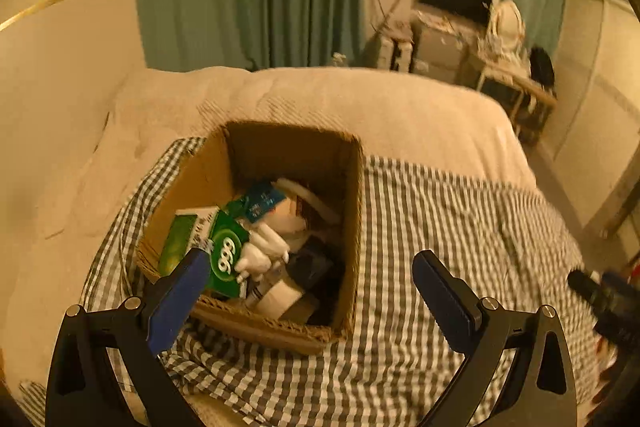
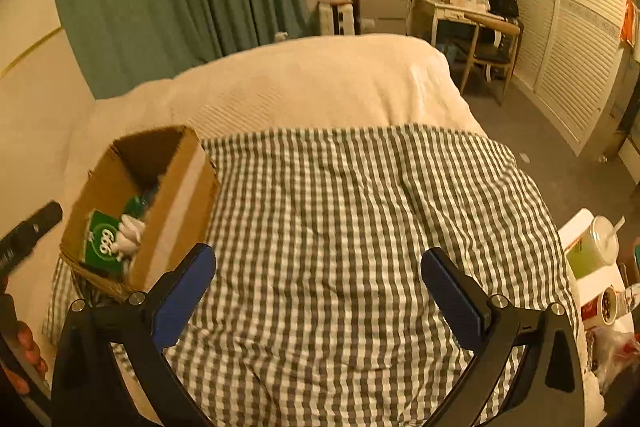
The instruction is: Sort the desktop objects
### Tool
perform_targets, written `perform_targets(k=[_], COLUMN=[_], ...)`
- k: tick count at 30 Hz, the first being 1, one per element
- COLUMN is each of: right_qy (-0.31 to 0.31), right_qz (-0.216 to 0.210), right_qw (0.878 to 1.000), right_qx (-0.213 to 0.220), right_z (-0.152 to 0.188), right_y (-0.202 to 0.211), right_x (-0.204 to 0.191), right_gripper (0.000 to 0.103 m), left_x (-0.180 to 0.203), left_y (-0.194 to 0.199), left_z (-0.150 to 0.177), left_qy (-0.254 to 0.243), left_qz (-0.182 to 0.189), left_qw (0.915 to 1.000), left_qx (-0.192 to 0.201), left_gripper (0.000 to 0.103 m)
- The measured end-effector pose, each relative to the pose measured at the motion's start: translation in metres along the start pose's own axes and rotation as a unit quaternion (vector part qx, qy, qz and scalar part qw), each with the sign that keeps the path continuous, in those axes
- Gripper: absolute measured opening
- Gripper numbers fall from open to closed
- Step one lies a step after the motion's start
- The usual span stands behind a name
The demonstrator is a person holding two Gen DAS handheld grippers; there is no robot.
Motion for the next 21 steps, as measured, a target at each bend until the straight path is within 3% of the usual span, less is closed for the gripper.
perform_targets(k=[10, 14, 18, 21], right_qy=[0.040, 0.049, 0.048, 0.049], right_qz=[0.004, 0.009, 0.018, 0.026], right_qw=[0.999, 0.999, 0.998, 0.998], right_qx=[-0.002, -0.011, -0.020, -0.022], right_z=[0.009, 0.013, 0.017, 0.018], right_y=[-0.016, -0.022, -0.028, -0.030], right_x=[-0.014, -0.020, -0.021, -0.020], right_gripper=[0.102, 0.102, 0.102, 0.102], left_x=[0.003, -0.002, 0.003, 0.006], left_y=[-0.024, -0.029, -0.018, -0.013], left_z=[0.014, 0.010, 0.005, 0.003], left_qy=[0.001, -0.006, -0.018, -0.017], left_qz=[-0.019, -0.055, -0.038, -0.024], left_qw=[0.9992, 0.9976, 0.9990, 0.9995], left_qx=[-0.035, -0.042, -0.013, -0.013], left_gripper=[0.103, 0.103, 0.103, 0.103])
Point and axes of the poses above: each gripper's, at about its wrist camera, not at the fingertips, and y roughly against the way its jaws point, x to its right, z to its underside, the point moved 7 cm from there along -y, roughly the way its jaws point, and after that the axes turned 8 degrees about -x, right-handed, at the moved point
